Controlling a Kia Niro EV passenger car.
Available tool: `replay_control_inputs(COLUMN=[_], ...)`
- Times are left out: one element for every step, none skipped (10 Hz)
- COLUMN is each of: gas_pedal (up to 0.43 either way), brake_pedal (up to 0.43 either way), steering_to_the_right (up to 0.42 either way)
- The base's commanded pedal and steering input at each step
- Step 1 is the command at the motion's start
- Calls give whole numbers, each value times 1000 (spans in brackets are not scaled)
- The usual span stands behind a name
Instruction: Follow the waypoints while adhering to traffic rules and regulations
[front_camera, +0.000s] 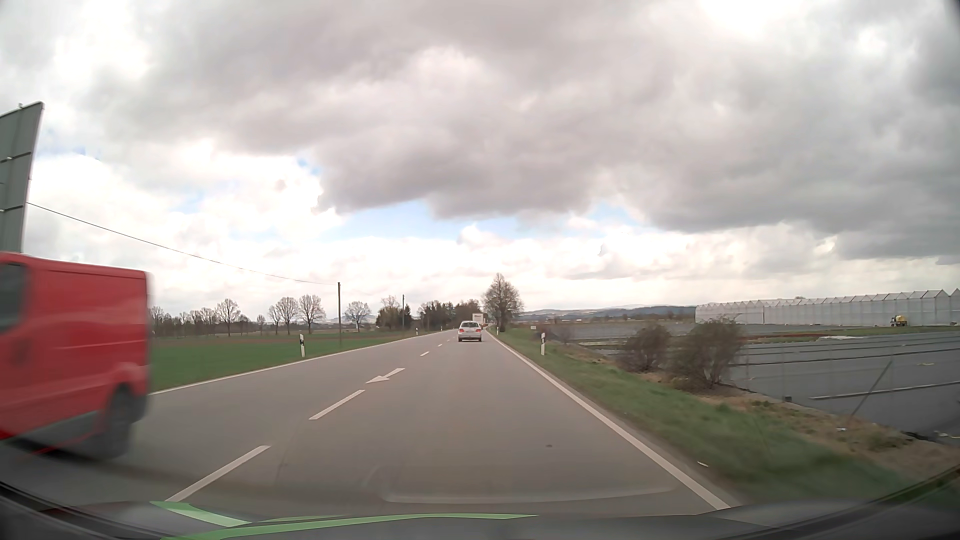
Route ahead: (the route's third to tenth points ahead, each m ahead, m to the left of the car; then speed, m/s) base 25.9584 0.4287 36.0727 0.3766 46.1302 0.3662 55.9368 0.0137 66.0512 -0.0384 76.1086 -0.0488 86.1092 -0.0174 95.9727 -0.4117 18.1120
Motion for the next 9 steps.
replay_control_inputs(gas_pedal=[177,177,177,177,177,177,189,189,189], brake_pedal=[0,0,0,0,0,0,0,0,0], steering_to_the_right=[-1,-1,-1,-1,-1,-1,-1,-1,-2])
